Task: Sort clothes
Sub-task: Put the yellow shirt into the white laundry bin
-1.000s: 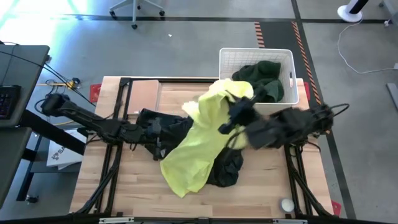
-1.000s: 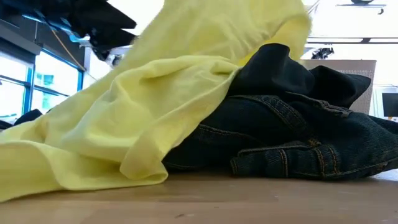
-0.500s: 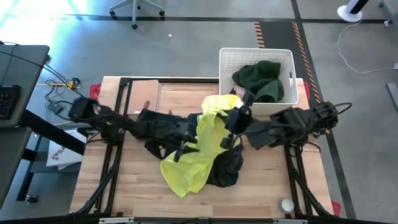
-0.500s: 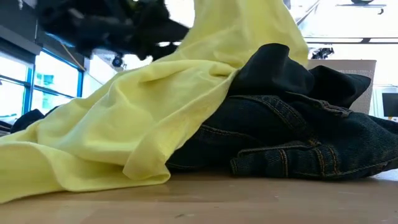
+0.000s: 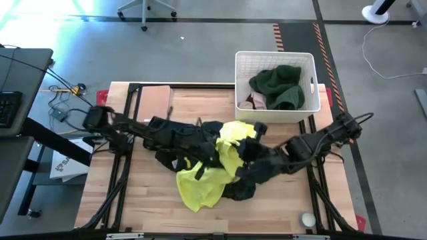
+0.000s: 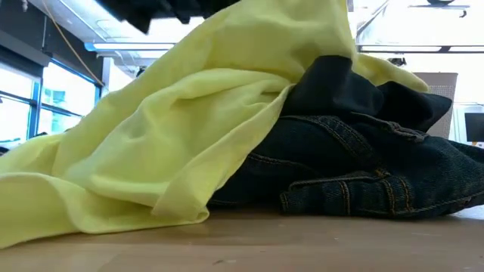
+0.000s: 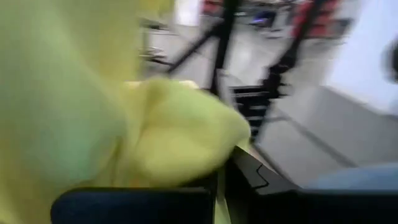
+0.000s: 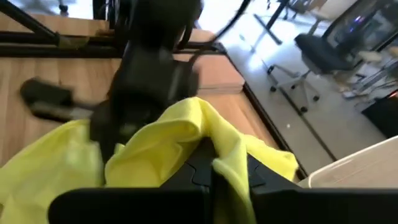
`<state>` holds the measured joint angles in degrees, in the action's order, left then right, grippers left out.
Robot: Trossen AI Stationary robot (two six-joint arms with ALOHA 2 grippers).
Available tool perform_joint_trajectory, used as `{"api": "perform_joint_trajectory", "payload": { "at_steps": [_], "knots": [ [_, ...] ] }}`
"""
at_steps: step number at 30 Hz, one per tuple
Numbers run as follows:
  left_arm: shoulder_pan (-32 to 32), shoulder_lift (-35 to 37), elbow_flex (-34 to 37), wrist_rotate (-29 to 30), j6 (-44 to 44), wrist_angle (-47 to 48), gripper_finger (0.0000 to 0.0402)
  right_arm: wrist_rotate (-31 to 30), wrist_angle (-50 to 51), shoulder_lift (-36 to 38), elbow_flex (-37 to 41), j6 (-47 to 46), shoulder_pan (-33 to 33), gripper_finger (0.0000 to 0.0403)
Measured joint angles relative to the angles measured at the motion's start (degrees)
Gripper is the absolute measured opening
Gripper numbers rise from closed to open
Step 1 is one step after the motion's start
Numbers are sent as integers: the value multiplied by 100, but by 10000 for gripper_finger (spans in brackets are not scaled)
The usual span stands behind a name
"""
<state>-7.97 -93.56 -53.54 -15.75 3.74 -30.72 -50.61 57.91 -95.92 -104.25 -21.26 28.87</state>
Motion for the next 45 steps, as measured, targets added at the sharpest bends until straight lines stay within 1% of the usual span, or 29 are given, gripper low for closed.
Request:
{"api": "perform_joint_trajectory", "payload": {
  "at_steps": [2,5,8,11,13,17,19,20,22,24,27,30,32,34,35,37,39,42,44,45],
  "knots": [
    [43,451,0,413,-278,324,4,-274,7,0,13,-78,154,7],
    [140,1152,-2,749,-636,345,3,-737,0,0,13,-112,325,7],
    [339,1801,-79,859,-891,355,2,-1221,-15,0,13,-178,381,7],
    [556,2313,-272,883,-1042,352,1,-1323,-141,0,13,-25,274,7],
    [667,2545,-453,814,-1098,356,1,-1096,-389,0,13,402,152,9],
    [818,2749,-875,642,-1107,457,1,99,-1554,0,13,2054,-79,24],
    [901,2751,-1141,508,-1146,582,1,577,-2188,0,13,2686,-203,35],
    [942,2749,-1279,414,-1147,680,1,710,-2448,0,11,2915,-253,41],
    [998,2749,-1580,267,-1105,896,1,785,-2749,0,9,3245,-354,56],
    [1004,2760,-1772,81,-1007,1052,1,783,-2754,0,9,3335,-452,73],
    [1006,2821,-1767,121,-660,1288,1,890,-2456,0,9,2968,-545,99],
    [1188,2867,-1463,378,-539,1822,0,1174,-1959,-50,9,2292,-608,121],
    [1272,2844,-1057,593,-460,1885,0,1291,-1572,-138,9,1873,-608,131],
    [1338,2776,-612,791,-340,1655,0,1401,-1164,-231,9,1533,-606,134],
    [1371,2731,-444,862,-261,1387,0,1501,-961,-270,9,1390,-599,134],
    [1445,2597,-210,818,-24,665,0,1697,-692,-345,9,1154,-589,135],
    [1528,2436,-179,491,314,-153,0,1723,-588,-435,9,934,-580,135],
    [1570,2266,-228,-260,850,-1347,0,1723,-579,-537,9,866,-577,135],
    [1576,2315,-234,-581,1118,-1891,0,1719,-562,-546,9,890,-556,135],
    [1583,2371,-232,-637,1177,-2000,0,1710,-548,-546,9,912,-542,135]
  ]
}}
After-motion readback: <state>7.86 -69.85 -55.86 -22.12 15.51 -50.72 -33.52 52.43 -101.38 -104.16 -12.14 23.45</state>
